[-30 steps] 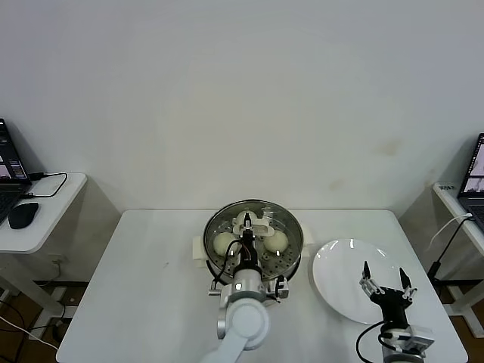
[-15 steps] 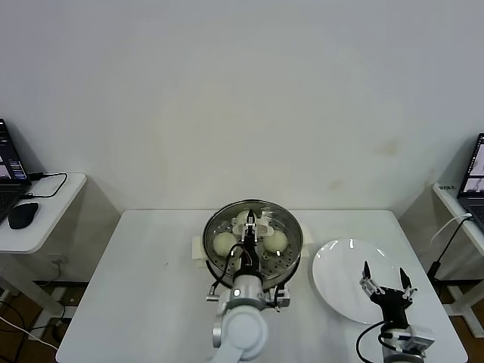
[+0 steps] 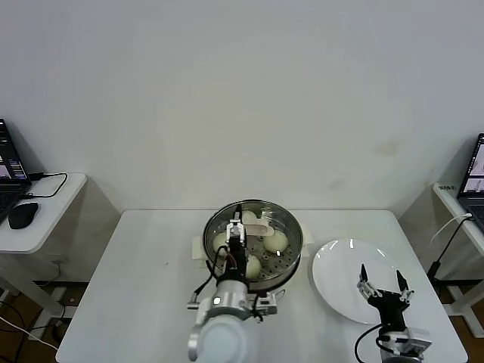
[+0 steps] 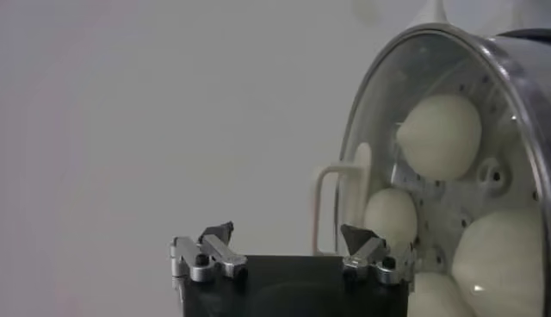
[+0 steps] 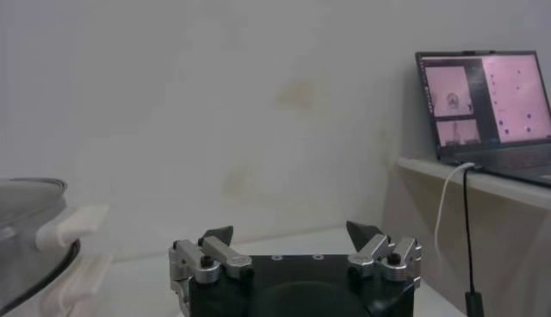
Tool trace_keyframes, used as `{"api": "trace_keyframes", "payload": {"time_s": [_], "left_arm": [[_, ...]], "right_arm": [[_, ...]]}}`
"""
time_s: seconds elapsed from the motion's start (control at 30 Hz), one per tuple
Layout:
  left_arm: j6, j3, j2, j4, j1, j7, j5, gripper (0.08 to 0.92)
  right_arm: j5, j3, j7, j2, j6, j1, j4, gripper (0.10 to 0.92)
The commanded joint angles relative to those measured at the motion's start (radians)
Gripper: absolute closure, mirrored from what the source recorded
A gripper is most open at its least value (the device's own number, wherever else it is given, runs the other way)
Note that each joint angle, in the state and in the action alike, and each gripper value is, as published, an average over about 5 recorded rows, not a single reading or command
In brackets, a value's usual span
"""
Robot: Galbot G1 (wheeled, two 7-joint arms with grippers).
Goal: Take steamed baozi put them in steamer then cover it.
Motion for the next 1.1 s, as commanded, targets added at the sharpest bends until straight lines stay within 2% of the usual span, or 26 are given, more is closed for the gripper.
{"api": "trace_keyframes", "payload": {"time_s": [0.03,0.13,0.23,0.33,0.43,0.57,0.67,0.9,1.1], "left_arm": [[-0.024,-0.184,0.096,-0.308,0.119,-0.117,-0.324,0.177],[-0.051,-0.300,0.126,-0.342,0.153,-0.208,-0.614,0.177],[-0.195,-0.497,0.134,-0.297,0.213,-0.295,-0.966,0.177],[-0.398,-0.668,0.133,-0.204,0.291,-0.310,-1.189,0.177],[-0.510,-0.765,0.137,-0.116,0.388,-0.287,-1.342,0.177],[-0.525,-0.778,0.145,-0.070,0.512,-0.267,-1.493,0.177],[-0.521,-0.759,0.133,-0.054,0.561,-0.254,-1.523,0.177],[-0.436,-0.711,0.105,-0.073,0.606,-0.198,-1.518,0.177],[-0.400,-0.693,0.088,-0.091,0.626,-0.195,-1.510,0.177]], "right_arm": [[0.032,-0.048,-0.005,-0.054,-0.020,-0.016,0.005,0.203],[0.068,-0.076,-0.011,-0.116,-0.027,-0.031,0.000,0.203],[0.099,-0.117,-0.014,-0.200,-0.032,-0.048,-0.004,0.203],[0.133,-0.147,-0.016,-0.272,-0.030,-0.071,-0.002,0.203],[0.167,-0.160,-0.012,-0.327,-0.025,-0.096,-0.003,0.203],[0.181,-0.167,-0.009,-0.353,-0.019,-0.111,-0.002,0.203],[0.182,-0.183,-0.005,-0.349,-0.012,-0.112,-0.006,0.203],[0.193,-0.200,0.005,-0.341,-0.071,-0.139,0.028,0.203],[0.202,-0.192,0.002,-0.369,-0.122,-0.156,0.059,0.203]]}}
